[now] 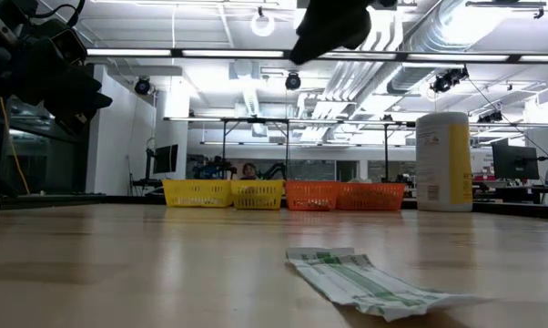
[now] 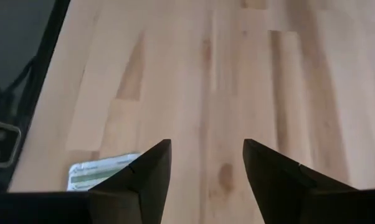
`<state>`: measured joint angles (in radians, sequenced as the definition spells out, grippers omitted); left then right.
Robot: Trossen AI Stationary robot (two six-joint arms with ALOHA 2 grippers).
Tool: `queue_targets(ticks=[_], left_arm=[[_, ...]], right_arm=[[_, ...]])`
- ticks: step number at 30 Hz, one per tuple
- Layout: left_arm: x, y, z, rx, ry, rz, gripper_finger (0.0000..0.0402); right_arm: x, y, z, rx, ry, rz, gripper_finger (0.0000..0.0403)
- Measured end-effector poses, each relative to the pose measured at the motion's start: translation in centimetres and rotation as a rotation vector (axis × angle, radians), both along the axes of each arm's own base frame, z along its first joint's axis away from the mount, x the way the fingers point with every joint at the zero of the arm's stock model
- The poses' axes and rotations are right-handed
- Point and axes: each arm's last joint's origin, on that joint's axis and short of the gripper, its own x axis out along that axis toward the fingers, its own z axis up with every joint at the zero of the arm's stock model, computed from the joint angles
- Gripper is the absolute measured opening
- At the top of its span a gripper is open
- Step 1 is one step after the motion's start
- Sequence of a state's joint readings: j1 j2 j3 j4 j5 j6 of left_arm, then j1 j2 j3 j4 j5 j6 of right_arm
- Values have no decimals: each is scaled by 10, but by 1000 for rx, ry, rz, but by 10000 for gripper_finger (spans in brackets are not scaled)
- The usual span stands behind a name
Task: Pick & Place First Aid Supplies
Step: Put the green pad into the right orange bin
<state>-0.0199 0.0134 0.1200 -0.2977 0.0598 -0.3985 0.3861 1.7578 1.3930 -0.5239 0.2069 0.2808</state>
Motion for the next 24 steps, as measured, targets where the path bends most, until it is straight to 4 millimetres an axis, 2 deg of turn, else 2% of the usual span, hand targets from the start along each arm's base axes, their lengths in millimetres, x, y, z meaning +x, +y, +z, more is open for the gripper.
queue_targets(ticks=[6, 13, 19, 24], left_arm=[[0, 0, 0, 0, 0, 0, 127], [0, 0, 0, 0, 0, 0, 127], [0, 0, 0, 0, 0, 0, 127], [0, 0, 0, 0, 0, 0, 127]], right_arm=[[11, 26, -39, -65, 53, 130, 194], [20, 37, -79, -77, 121, 176, 189], [26, 47, -99, -14, 138, 238, 188], [23, 56, -111, -46, 163, 296, 189]])
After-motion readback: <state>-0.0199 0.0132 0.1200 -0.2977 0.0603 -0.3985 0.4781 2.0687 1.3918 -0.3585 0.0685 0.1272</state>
